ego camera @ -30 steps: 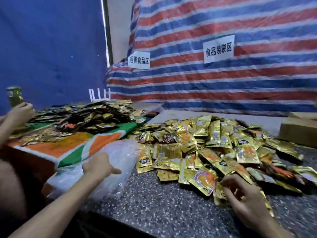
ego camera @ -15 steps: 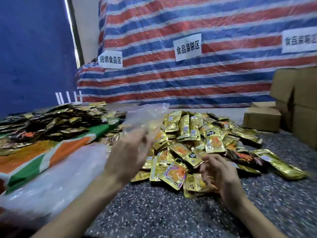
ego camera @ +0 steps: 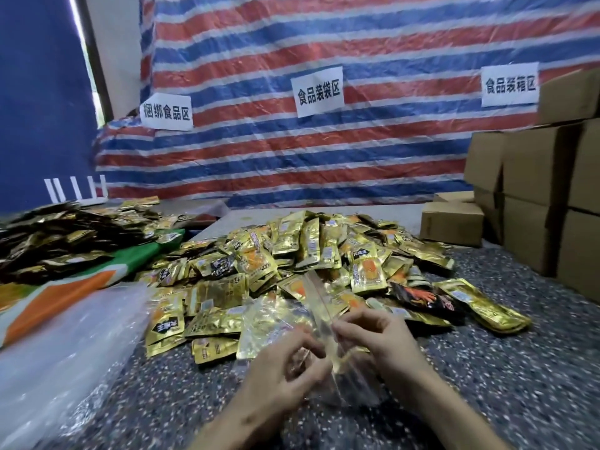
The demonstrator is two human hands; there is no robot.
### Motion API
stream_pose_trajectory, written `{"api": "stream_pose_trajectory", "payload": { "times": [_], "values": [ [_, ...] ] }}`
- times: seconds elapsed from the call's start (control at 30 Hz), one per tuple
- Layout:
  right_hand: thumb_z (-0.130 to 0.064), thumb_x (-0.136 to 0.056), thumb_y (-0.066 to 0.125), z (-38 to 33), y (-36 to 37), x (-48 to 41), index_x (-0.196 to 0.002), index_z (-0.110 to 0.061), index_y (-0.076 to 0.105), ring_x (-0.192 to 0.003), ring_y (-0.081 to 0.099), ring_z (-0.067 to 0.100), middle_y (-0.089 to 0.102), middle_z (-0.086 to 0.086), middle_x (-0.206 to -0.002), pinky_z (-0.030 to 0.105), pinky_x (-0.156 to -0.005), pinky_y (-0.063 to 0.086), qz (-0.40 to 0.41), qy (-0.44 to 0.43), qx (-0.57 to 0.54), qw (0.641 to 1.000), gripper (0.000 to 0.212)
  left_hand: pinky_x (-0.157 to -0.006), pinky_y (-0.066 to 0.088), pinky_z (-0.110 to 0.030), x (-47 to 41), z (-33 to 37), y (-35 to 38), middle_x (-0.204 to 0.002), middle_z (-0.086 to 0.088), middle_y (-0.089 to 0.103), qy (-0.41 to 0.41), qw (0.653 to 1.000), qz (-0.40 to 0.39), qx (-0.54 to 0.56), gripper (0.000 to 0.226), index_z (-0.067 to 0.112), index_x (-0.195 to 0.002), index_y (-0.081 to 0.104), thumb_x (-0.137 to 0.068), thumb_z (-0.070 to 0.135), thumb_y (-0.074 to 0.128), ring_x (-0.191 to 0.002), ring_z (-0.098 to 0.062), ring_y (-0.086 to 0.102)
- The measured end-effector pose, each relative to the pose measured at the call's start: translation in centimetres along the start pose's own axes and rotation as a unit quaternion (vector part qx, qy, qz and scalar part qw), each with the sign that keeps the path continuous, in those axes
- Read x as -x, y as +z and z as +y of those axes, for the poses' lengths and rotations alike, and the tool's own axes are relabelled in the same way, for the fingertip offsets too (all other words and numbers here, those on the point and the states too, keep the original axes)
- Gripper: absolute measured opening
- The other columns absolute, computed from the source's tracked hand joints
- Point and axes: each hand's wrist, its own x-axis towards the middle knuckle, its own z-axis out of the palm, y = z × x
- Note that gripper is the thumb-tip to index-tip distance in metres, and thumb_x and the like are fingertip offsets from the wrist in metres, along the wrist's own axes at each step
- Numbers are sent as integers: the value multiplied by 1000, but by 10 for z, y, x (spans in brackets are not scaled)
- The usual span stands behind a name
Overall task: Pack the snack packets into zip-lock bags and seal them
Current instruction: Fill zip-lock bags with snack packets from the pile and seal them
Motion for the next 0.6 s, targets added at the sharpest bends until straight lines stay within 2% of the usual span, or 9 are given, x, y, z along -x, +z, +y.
{"api": "stream_pose_trajectory", "payload": {
  "times": [0.1,0.17,0.23,0.33,0.4,0.43,0.5,0.57,0.6],
  "values": [
    [-24,-58,86,-2,1,2,-67,-10,73,-68,64,19,67,12,-73,31,-65,49,-36,11,-48,998,21,-64,48,-18,-8,22,8,-85,-2,66,-39,993,43,107,47,23,-86,68,-78,69,59,-72,-4,60],
    [-19,-56,86,-3,0,2,-66,-9,72,-71,64,24,64,16,-76,35,-71,52,-50,25,-86,995,20,-64,47,-22,-12,30,11,-80,-11,65,-34,990,41,131,45,13,-81,67,-85,59,66,-70,-9,58],
    [-13,-58,89,-4,-1,3,-70,-4,70,-69,63,26,63,19,-78,36,-71,53,-63,60,-123,989,24,-62,49,-22,-13,36,8,-70,-6,64,-35,984,28,171,36,11,-76,66,-87,45,66,-66,-12,60],
    [-10,-71,83,-11,-2,2,-91,6,68,-67,53,24,61,21,-85,35,-64,43,-75,108,-226,965,29,-58,50,-28,-12,40,-7,-65,-6,62,-52,974,33,220,29,13,-69,65,-86,36,59,-60,-20,58],
    [-6,-74,72,-15,-7,0,-78,0,72,-51,47,15,60,15,-78,26,-43,40,-14,90,-285,954,8,-53,50,-26,-13,38,-24,-57,-4,59,-78,959,76,262,30,18,-58,66,-83,32,58,-54,-19,55],
    [-5,-76,67,-15,-11,0,-66,-6,70,-44,43,10,60,11,-71,21,-34,36,32,68,-279,957,11,-50,49,-25,-14,37,-32,-52,-3,56,-86,953,91,275,30,19,-54,66,-80,30,60,-51,-18,53],
    [1,-83,62,-11,-16,0,-56,-14,61,-39,38,9,55,6,-59,18,-30,30,90,14,-187,978,31,-48,46,-24,-15,33,-49,-47,-3,49,-87,952,96,278,25,16,-52,67,-75,26,68,-47,-19,49],
    [-2,-85,66,-10,-15,-2,-57,-17,58,-39,40,11,51,4,-56,20,-31,32,88,-16,-131,987,32,-49,46,-25,-17,27,-60,-47,-3,46,-86,952,77,285,23,-1,-68,70,-74,22,73,-45,-19,49],
    [-9,-81,73,-15,-13,-5,-60,-16,59,-40,42,12,53,4,-57,21,-33,34,61,-22,-124,990,27,-49,46,-25,-19,25,-65,-48,-3,46,-87,948,66,297,40,-14,-81,65,-75,25,72,-45,-19,49]
  ]
}}
